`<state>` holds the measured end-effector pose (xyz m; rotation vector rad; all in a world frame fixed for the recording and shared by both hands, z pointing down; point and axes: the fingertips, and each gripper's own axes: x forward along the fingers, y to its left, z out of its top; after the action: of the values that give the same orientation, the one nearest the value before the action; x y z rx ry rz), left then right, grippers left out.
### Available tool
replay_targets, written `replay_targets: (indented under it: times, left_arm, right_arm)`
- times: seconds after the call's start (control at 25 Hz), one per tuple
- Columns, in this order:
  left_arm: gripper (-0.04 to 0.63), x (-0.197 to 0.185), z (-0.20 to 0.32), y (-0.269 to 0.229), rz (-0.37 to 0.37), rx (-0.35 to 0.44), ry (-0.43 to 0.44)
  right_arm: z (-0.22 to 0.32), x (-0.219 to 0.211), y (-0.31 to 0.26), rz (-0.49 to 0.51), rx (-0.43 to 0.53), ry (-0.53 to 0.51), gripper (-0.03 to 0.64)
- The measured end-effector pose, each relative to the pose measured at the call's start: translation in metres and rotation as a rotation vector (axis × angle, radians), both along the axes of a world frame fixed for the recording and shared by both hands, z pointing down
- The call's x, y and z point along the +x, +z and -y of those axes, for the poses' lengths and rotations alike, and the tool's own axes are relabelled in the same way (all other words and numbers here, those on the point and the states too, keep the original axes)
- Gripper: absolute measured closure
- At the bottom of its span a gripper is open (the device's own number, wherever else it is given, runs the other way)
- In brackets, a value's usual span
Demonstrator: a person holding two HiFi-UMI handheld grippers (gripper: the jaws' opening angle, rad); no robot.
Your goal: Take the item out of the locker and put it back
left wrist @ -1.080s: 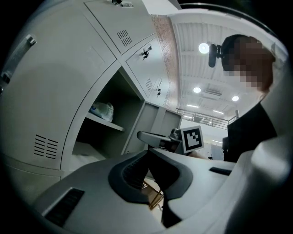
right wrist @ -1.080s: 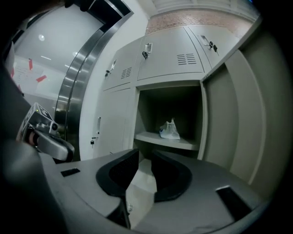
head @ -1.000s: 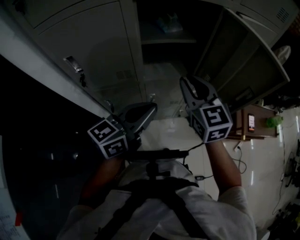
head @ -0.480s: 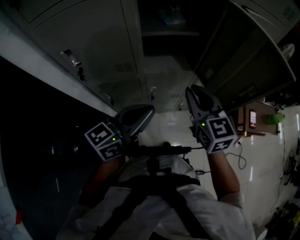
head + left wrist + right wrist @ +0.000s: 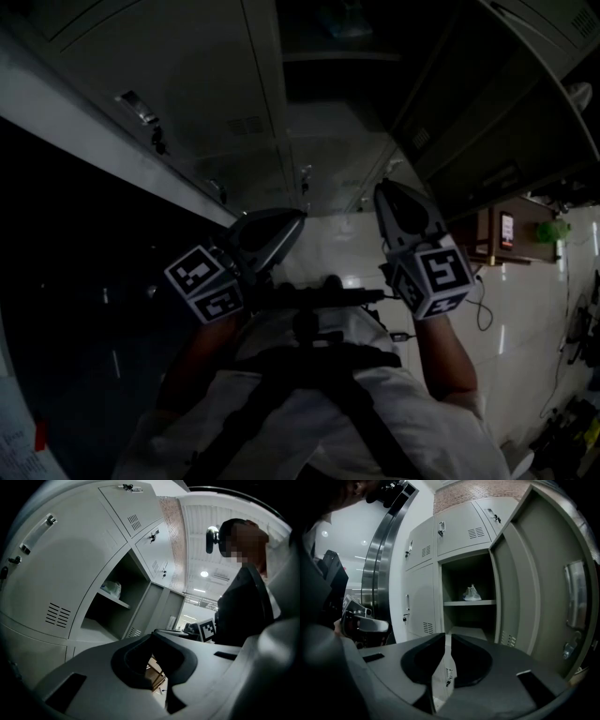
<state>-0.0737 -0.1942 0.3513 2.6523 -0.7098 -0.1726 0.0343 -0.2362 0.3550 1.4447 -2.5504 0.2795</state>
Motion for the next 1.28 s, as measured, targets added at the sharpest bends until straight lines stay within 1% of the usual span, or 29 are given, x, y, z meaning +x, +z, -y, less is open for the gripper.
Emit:
replay_targets:
  times: [0.2, 0.4, 0.48, 0.64, 0.76, 0.92, 1.08, 1.28]
  left_arm:
    - [0.592, -0.004, -0.005, 0.009, 0.003, -0.04, 0.014]
    - [0.592, -0.004, -0.005, 0.013, 0.007, -0.03, 0.008]
    - [0.592, -0.003, -0.007, 0.015, 0.007, -0.036, 0.015]
    - [0.592, -0.003, -0.01, 0.021, 0.01, -0.05, 0.022]
    - [0.592, -0.004, -0.012, 0.024, 0.011, -0.057, 0.025]
    - [0.592, -0.007, -0.016, 0.029, 0.01, -0.072, 0.033]
    - [0.592, -0.011, -0.022, 0.034, 0.004, -0.09, 0.044]
    - [0.592, -0.015, -0.032, 0.042, -0.012, -0.114, 0.081]
  right_arm:
    - [-0.006, 0.0, 0.01, 0.007, -0.02, 0.021, 0.587]
    - [-0.013, -0.003, 0.015, 0.015, -0.022, 0.025, 0.607]
    - [-0.016, -0.005, 0.018, 0.018, -0.021, 0.017, 0.611]
    - [-0.025, -0.012, 0.026, 0.017, -0.064, 0.023, 0.612]
    - [-0.028, -0.016, 0.031, 0.022, -0.055, 0.009, 0.612]
    - [-0.035, -0.02, 0.038, 0.014, -0.097, 0.026, 0.612]
    - [-0.038, -0.022, 0.042, 0.013, -0.086, 0.027, 0.612]
    - [-0.054, -0.027, 0.051, 0.0, -0.145, 0.077, 0.612]
